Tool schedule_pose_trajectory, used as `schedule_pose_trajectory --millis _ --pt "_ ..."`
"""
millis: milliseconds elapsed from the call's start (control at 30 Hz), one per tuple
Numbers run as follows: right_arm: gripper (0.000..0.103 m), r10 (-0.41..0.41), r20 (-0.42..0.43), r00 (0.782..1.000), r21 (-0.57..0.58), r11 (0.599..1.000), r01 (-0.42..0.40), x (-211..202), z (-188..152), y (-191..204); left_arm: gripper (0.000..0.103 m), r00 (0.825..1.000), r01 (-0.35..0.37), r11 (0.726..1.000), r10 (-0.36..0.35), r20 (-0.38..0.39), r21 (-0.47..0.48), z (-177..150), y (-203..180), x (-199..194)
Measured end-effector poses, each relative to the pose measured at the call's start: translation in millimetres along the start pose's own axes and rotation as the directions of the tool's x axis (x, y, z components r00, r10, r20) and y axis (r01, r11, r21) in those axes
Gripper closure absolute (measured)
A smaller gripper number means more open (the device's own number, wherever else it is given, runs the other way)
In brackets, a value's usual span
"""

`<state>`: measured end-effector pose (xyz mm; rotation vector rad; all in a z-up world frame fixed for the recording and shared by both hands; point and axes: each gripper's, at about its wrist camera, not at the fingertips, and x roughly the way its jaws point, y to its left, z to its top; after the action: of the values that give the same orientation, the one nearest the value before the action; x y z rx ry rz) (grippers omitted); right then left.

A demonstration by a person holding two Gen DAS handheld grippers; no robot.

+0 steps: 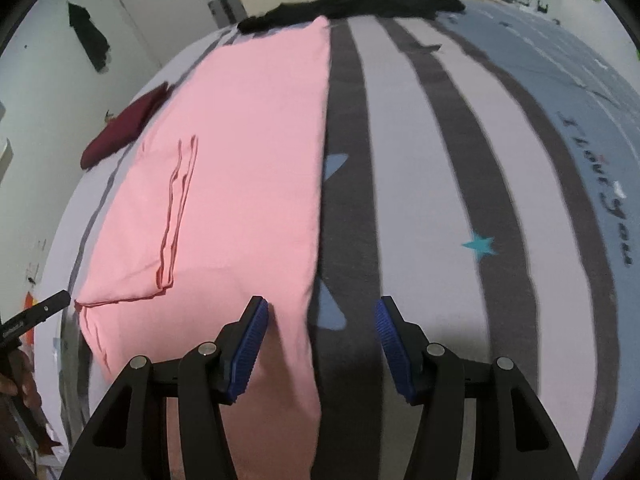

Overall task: Fold clothes
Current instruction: 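Grasp the end of the pink shirt strip with both grippers, then lift the strip end with both grippers and fold it over the shirt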

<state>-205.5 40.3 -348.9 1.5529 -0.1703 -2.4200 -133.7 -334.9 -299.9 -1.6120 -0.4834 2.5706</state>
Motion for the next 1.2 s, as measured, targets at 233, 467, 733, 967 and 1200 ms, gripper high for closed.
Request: schedule_pose_trajectory --millis 233,467,733,967,1200 --pt "0.051 0.033 -0.020 0.999 0.008 0.999 -0.032 6 -5 -1 0.055 1.000 -0.015 1.000 0.015 -0.013 0.016 -9 -6 17" --pt "0.049 0.051 -0.037 0.998 -0.032 0.998 -0.053 8 -9 9 0.055 1.000 -0.016 0.999 0.015 0.004 0.042 -5 -13 22" --pt "0.054 0.062 -0.049 0.997 -0.025 0.998 -0.064 7 -16 11 0.086 0.999 -0.030 0.998 0.029 0.015 0.064 -5 -18 22" --pt "0.097 0.082 -0.061 0.995 -0.079 0.993 -0.086 7 -11 25 0.094 0.998 -0.052 0.994 0.048 0.045 0.097 -7 -25 9" --pt "0.099 0.110 -0.025 0.994 -0.056 0.992 -0.112 -24 -17 24 0.094 0.996 -0.020 0.996 0.013 0.085 0.091 -16 -29 -24"
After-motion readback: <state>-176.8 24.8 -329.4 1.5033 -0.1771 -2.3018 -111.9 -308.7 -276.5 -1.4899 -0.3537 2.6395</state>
